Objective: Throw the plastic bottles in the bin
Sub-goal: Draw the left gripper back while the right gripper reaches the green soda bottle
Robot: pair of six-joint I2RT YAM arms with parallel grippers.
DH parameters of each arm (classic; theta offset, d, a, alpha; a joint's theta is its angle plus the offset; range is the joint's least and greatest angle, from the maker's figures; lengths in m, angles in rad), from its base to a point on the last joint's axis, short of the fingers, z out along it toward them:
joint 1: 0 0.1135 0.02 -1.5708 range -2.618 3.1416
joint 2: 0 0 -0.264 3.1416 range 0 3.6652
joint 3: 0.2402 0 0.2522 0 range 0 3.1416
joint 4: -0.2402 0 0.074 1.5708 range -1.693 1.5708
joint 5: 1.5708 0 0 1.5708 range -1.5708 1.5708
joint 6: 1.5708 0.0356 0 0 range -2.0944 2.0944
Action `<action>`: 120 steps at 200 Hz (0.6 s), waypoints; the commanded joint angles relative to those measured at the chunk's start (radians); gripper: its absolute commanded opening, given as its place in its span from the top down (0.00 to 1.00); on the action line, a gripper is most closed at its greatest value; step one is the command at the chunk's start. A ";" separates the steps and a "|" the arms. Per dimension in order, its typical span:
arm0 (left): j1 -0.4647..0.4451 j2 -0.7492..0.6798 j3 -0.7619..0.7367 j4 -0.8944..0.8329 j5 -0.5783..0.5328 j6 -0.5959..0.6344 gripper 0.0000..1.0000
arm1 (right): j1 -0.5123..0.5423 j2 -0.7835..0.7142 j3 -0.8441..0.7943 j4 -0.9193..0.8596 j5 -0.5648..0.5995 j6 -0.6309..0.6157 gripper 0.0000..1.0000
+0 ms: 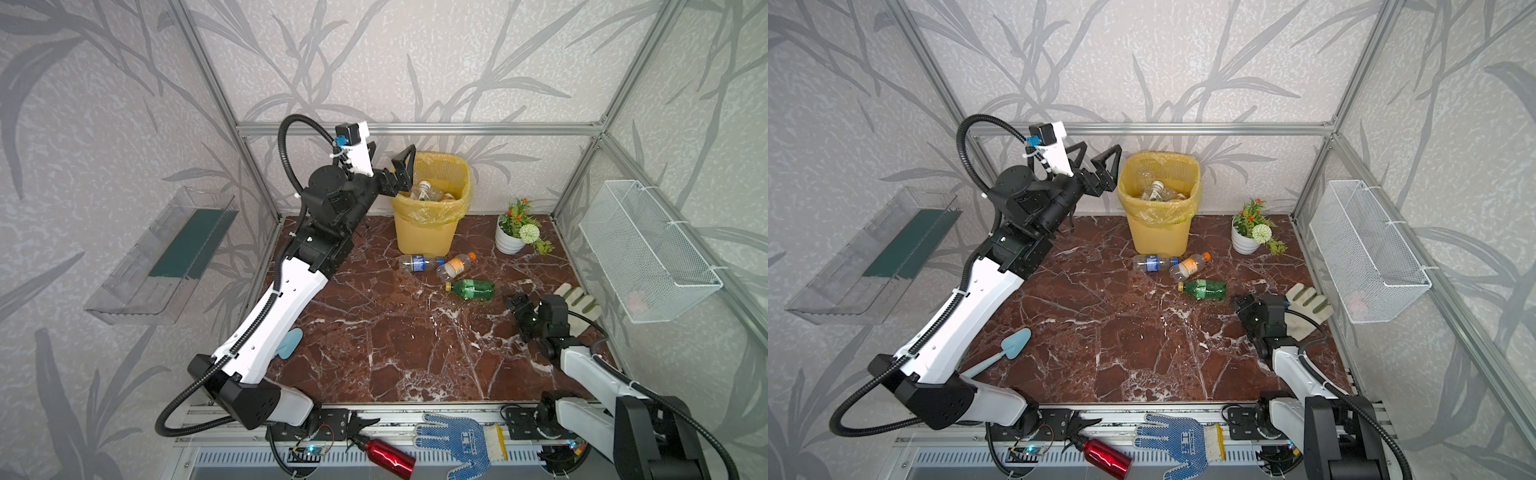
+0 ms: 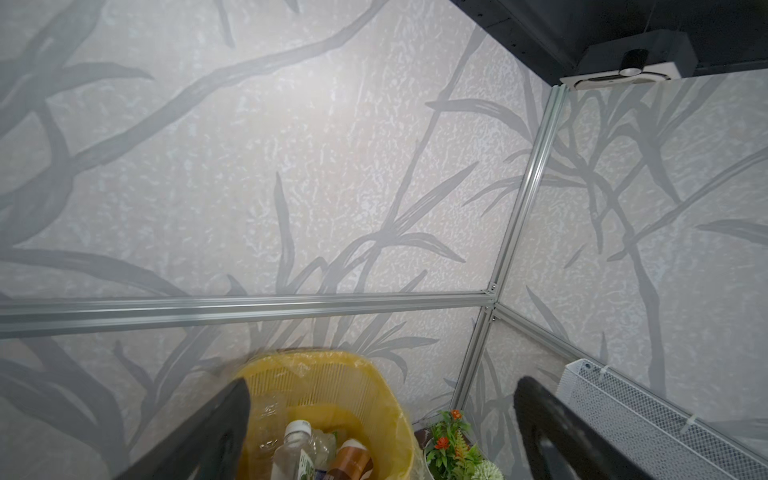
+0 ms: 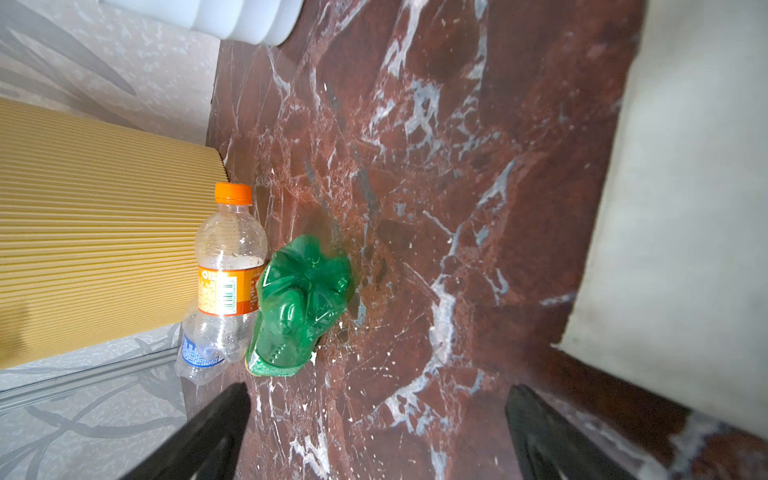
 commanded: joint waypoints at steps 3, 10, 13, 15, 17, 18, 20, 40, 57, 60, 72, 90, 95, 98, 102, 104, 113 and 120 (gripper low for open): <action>0.008 -0.060 -0.206 0.001 -0.077 0.011 0.01 | 0.035 0.035 0.065 -0.041 0.002 0.027 0.04; 0.008 -0.090 -0.263 -0.002 -0.091 0.013 0.01 | 0.053 0.048 0.077 -0.047 0.018 0.040 0.04; 0.007 -0.102 -0.290 -0.007 -0.097 0.014 0.01 | 0.061 0.053 0.082 -0.050 0.023 0.044 0.04; 0.007 -0.110 -0.307 -0.010 -0.102 0.015 0.01 | 0.068 0.057 0.086 -0.051 0.030 0.046 0.04; 0.009 -0.118 -0.322 -0.015 -0.105 0.015 0.01 | 0.074 0.061 0.090 -0.051 0.035 0.050 0.04; 0.008 -0.123 -0.329 -0.017 -0.106 0.014 0.01 | 0.077 0.063 0.092 -0.050 0.038 0.052 0.04; 0.008 -0.131 -0.344 -0.024 -0.111 0.014 0.01 | 0.084 0.067 0.096 -0.050 0.041 0.055 0.04; 0.009 -0.200 -0.495 -0.084 -0.144 0.003 0.01 | 0.144 0.116 0.143 -0.059 0.081 0.084 0.04; 0.009 -0.254 -0.619 -0.127 -0.176 -0.025 0.01 | 0.186 0.167 0.184 -0.067 0.097 0.114 0.04; 0.010 -0.264 -0.639 -0.132 -0.181 -0.031 0.01 | 0.195 0.174 0.191 -0.067 0.100 0.119 0.04; 0.010 -0.300 -0.723 -0.146 -0.198 -0.063 0.01 | 0.227 0.208 0.217 -0.064 0.116 0.138 0.04; 0.010 -0.344 -0.820 -0.159 -0.208 -0.103 0.01 | 0.270 0.263 0.258 -0.064 0.135 0.155 0.05; 0.010 -0.356 -0.842 -0.164 -0.212 -0.114 0.01 | 0.280 0.278 0.271 -0.072 0.141 0.155 0.07; 0.011 -0.363 -0.855 -0.167 -0.216 -0.118 0.01 | 0.284 0.287 0.281 -0.078 0.146 0.155 0.09; 0.010 -0.371 -0.869 -0.171 -0.216 -0.122 0.01 | 0.291 0.298 0.294 -0.091 0.154 0.152 0.11; 0.010 -0.375 -0.876 -0.174 -0.219 -0.126 0.01 | 0.293 0.302 0.300 -0.100 0.159 0.150 0.11; 0.011 -0.395 -0.902 -0.185 -0.227 -0.132 0.01 | 0.304 0.327 0.335 -0.141 0.186 0.130 0.15; 0.012 -0.409 -0.914 -0.194 -0.234 -0.135 0.01 | 0.308 0.345 0.361 -0.175 0.208 0.106 0.18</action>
